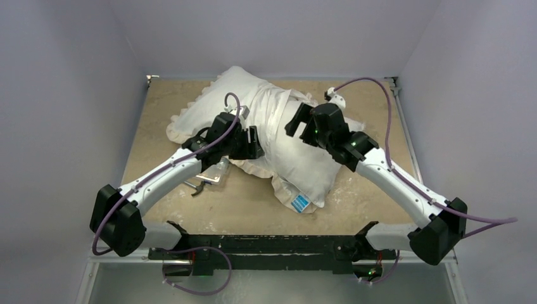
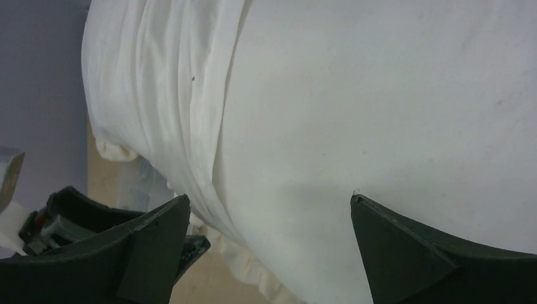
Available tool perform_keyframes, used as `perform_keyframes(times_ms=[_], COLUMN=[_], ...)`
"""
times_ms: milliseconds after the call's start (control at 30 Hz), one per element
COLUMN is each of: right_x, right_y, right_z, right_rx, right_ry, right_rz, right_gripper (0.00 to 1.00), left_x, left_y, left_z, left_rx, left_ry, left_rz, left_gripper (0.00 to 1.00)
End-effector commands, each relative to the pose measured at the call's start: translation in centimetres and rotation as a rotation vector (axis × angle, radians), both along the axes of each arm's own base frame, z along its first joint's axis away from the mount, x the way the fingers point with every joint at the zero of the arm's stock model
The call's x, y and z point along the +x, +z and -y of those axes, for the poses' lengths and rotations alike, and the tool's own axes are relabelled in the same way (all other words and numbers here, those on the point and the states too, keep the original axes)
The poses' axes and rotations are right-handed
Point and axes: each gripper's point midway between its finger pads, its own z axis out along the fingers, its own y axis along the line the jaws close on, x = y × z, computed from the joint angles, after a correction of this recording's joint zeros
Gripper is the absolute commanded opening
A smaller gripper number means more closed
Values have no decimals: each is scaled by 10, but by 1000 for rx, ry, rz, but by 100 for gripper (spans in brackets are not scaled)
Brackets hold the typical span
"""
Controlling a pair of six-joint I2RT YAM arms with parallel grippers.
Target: Remove the pillowcase from the pillow
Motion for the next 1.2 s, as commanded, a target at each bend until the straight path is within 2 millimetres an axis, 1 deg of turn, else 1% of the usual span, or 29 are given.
perform_keyframes(times_ms=[0,67,100,200,267,333,433,500,567,600,667,700,767,900,933,967,1000,1167], right_x=[-48,-65,-71,-82,-81,-76,-71,-73,-70,-68,-61,-60,-58,-56,-56,-56,-56,-55], right_y=[-24,-34,-43,-79,-96,-108,-127,-146,-164,-168,-171,-170,-167,-154,-150,-147,-143,-123], right_z=[-26,-34,-36,-35,-32,-32,-36,-40,-39,-39,-41,-43,-47,-51,-51,-52,-52,-49], right_rx=[61,89,90,57,44,40,44,33,6,-6,-20,-20,-13,7,11,15,21,36], right_ry=[95,124,131,127,97,67,56,74,63,63,65,75,95,114,116,120,120,114], right_rz=[-138,-176,-199,-267,-287,-287,-299,-327,-339,-339,-319,-310,-297,-270,-263,-257,-253,-215], right_gripper=[99,99,99,99,99,99,99,99,97,96,91,86,73,33,19,7,0,0], left_x=[3,3,2,0,-1,-2,-4,-6,-8,-9,-13,-14,-17,-20,-20,-19,-19,-13], left_y=[21,19,17,10,7,4,0,-5,-11,-14,-19,-23,-30,-43,-44,-46,-47,-48], left_z=[12,12,13,16,18,20,22,22,22,22,23,23,23,19,18,17,18,26], left_rx=[-81,-84,-83,-76,-72,-71,-63,-45,-25,-17,-4,4,18,42,46,49,49,17], left_ry=[-7,-5,-8,-17,-19,-21,-21,-24,-27,-28,-35,-34,-36,-23,-19,-13,-11,-7], left_rz=[62,59,55,39,32,28,26,20,11,7,0,-4,-15,-32,-31,-33,-34,-31], left_gripper=[60,60,60,60,60,60,60,61,61,60,61,61,61,61,60,60,60,61])
